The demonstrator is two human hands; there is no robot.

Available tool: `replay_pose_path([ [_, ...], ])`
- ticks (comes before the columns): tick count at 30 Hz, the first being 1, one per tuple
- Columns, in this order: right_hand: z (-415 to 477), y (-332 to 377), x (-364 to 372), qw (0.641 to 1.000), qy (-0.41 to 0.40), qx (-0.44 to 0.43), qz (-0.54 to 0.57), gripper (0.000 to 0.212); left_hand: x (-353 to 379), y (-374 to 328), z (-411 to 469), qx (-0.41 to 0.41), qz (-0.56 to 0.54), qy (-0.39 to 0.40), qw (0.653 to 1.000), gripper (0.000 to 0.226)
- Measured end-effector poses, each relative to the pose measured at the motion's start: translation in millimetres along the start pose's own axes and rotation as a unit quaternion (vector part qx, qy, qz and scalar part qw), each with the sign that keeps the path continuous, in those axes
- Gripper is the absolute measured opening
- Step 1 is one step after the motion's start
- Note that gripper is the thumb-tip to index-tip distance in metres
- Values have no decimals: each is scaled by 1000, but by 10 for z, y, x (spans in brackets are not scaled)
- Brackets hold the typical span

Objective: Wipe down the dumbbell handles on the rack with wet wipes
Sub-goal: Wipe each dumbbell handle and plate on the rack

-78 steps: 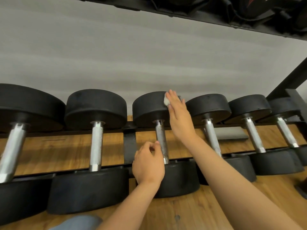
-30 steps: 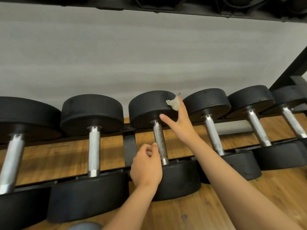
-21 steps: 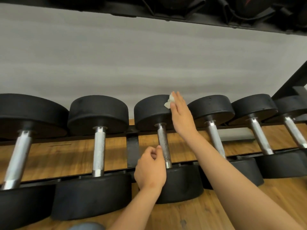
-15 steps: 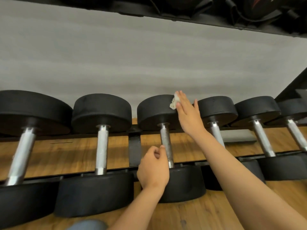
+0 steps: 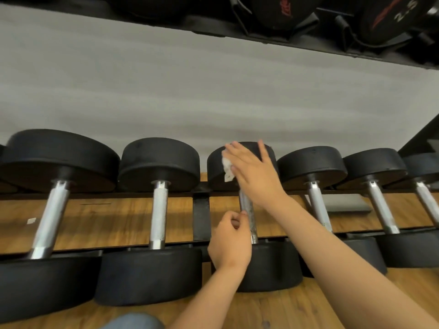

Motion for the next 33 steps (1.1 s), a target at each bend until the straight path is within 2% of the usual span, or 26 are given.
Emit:
replay_pose_path([
  [3, 60, -263, -89, 992, -17, 127, 20, 46, -8, 15, -1, 3, -39, -7, 999, 30],
  [4, 55, -254, -93, 992, -12, 123, 16, 46, -2, 24, 2, 3, -44, -8, 999, 28],
  [7, -60, -182, -85, 998, 16, 41, 36, 45, -45, -47, 40, 22, -90, -26, 995, 9],
  [8, -95, -203, -86, 996, 10, 41, 74, 45, -107, -143, 71, 72, -94, -49, 992, 15],
  [10, -128, -290, -81, 977, -21, 90, 194, 47, -254, -430, 151, 230, -51, -91, 968, 40],
  [12, -128, -326, -75, 941, -67, 140, 301, 48, -312, -687, 257, 358, 22, -73, 930, 54],
  [14, -126, -329, -95, 919, -109, 171, 337, 40, -299, -841, 377, 421, 92, -19, 902, 60],
  [16, -127, -343, -140, 912, -136, 192, 335, 31, -249, -922, 469, 456, 139, 31, 878, 62],
  [18, -138, -373, -193, 908, -151, 209, 330, 29, -192, -957, 554, 457, 159, 77, 872, 62],
  [21, -272, -353, -232, 897, -107, 222, 367, 45, -104, -911, 616, 443, 202, 106, 867, 69],
  [23, -495, -296, -237, 875, -75, 239, 415, 52, -43, -904, 622, 476, 284, 78, 829, 71],
  [25, -797, -208, -200, 865, -69, 261, 423, 50, 6, -967, 687, 487, 345, 46, 801, 75],
  [27, -1104, -113, -104, 874, -58, 282, 393, 45, 38, -998, 716, 467, 361, 32, 806, 89],
  [29, -1329, -20, -15, 899, -54, 276, 337, 40, 57, -812, 634, 452, 340, 20, 824, 104],
  [31, -1419, 22, 34, 916, -59, 264, 296, 38, 41, -585, 537, 437, 333, 6, 836, 112],
  [33, -1432, 15, 65, 915, -56, 272, 292, 38, 21, -620, 624, 425, 317, 11, 848, 116],
])
Point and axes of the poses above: each hand's wrist, its own z-axis towards the middle knuckle, its own x-axis out of the palm, y = z × x, the point moved 6 cm from there along z, towards the middle knuckle, and after that the axes turned 2 degrees about -z, right-handed, at the moved point
